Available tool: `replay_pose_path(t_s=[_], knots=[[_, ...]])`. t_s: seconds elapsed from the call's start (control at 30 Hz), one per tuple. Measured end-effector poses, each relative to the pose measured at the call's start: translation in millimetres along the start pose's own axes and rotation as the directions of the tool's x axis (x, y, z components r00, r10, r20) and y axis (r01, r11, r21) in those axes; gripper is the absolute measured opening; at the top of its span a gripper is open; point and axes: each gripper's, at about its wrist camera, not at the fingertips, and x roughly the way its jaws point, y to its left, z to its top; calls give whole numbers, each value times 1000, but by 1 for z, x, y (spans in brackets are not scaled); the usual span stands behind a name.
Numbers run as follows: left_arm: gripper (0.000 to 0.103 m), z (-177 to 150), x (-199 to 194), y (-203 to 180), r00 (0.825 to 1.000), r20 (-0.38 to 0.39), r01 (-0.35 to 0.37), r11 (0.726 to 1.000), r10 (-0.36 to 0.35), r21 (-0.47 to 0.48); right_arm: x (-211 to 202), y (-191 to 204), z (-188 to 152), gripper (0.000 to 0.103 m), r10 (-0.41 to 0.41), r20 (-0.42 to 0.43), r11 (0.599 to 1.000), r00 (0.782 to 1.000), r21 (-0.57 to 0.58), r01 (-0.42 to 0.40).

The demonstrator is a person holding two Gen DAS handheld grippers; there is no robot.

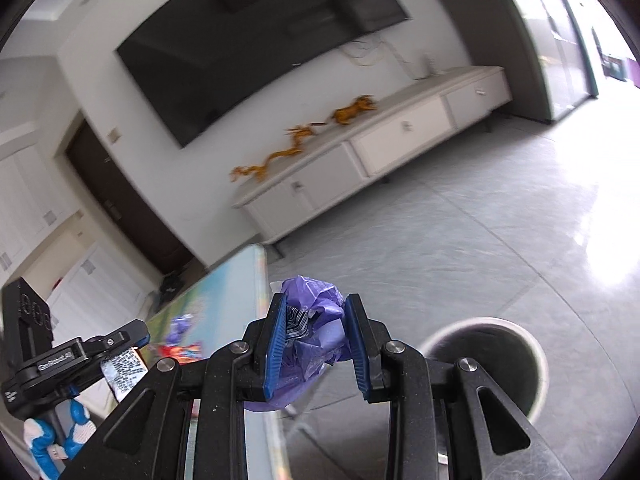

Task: Collect trash
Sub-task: 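Carry both bags to the white bin and open both tools to drop them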

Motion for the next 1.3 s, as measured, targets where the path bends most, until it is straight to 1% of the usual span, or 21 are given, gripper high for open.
replay_pose_path(t_s=[0.1,0.27,0.33,0.47,0.53,0.67,0.77,0.8,0.83,0.87,0.9,1.0,1.07,1.2,1.3], knots=[[19,-5,35,-36,998,-58,7,998,-3,64,-2,-33,-4,28,-54,-5,997,999,47,54],[19,-10,86,-72,992,-129,3,992,14,128,4,-81,-10,28,-115,-39,986,993,120,119],[20,-13,105,-84,987,-158,1,989,23,146,9,-93,-12,28,-131,-53,981,990,137,137],[22,-20,144,-94,976,-214,-4,987,38,160,24,-122,-17,29,-153,-90,969,984,184,167],[22,-20,162,-97,971,-236,-2,987,41,160,32,-133,-19,31,-161,-108,963,981,201,180],[25,-24,190,-102,961,-278,32,989,10,146,43,-150,-25,34,-181,-139,952,974,224,209],[35,-25,207,-107,950,-311,62,990,-21,125,54,-159,-23,37,-198,-163,945,967,230,232],[43,-26,211,-108,948,-318,64,990,-21,125,55,-162,-24,39,-206,-169,942,964,233,242],[51,-26,213,-109,947,-319,64,990,-21,125,55,-164,-25,43,-211,-172,940,962,236,248],[53,-25,214,-110,948,-319,67,990,-24,124,55,-167,-26,46,-217,-174,937,961,240,255],[53,-24,215,-110,947,-319,73,990,-31,122,55,-169,-26,47,-223,-176,934,959,243,262],[54,-23,212,-110,946,-320,85,989,-43,118,55,-174,-28,47,-236,-182,927,954,251,278],[54,-19,206,-110,949,-312,89,989,-48,120,52,-173,-28,48,-237,-180,926,955,257,279],[54,-14,182,-108,961,-273,82,988,-43,130,43,-167,-23,48,-234,-163,928,959,258,270],[54,-7,155,-104,975,-221,63,987,-30,147,37,-159,-17,48,-223,-140,934,965,251,252]])
